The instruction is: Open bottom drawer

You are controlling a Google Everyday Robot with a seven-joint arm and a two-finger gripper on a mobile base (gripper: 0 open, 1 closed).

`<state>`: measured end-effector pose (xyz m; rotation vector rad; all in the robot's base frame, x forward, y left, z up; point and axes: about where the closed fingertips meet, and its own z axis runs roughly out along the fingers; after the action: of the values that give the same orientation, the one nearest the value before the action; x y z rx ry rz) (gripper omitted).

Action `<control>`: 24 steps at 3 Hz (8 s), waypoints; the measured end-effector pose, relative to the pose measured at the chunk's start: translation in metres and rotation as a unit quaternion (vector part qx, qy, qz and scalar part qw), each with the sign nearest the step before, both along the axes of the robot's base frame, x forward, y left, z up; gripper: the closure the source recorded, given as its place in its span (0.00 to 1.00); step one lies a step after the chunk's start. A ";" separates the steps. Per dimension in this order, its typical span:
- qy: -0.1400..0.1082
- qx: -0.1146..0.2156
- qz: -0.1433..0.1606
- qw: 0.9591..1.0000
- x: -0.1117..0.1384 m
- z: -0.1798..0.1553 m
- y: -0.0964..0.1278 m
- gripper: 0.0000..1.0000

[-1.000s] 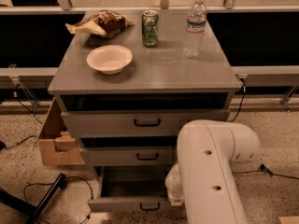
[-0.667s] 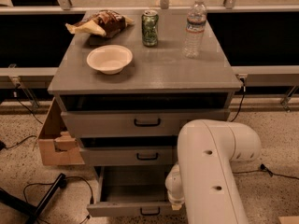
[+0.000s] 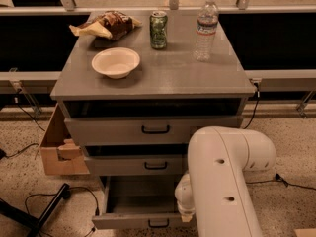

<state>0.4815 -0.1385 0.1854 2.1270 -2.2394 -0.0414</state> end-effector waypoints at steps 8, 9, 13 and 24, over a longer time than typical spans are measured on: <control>0.068 0.019 -0.015 0.997 -0.085 -0.025 -0.001 0.84; 0.071 0.014 -0.018 0.997 -0.096 -0.020 -0.002 1.00; 0.066 0.016 -0.038 0.997 -0.121 -0.013 -0.007 1.00; 0.122 0.026 -0.051 0.991 -0.183 -0.021 -0.010 0.32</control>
Offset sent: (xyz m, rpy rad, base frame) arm -0.0012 -0.0002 -0.0009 -0.0003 0.0022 0.0001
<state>0.2987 -0.1483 0.1639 1.9094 -2.2223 -0.3484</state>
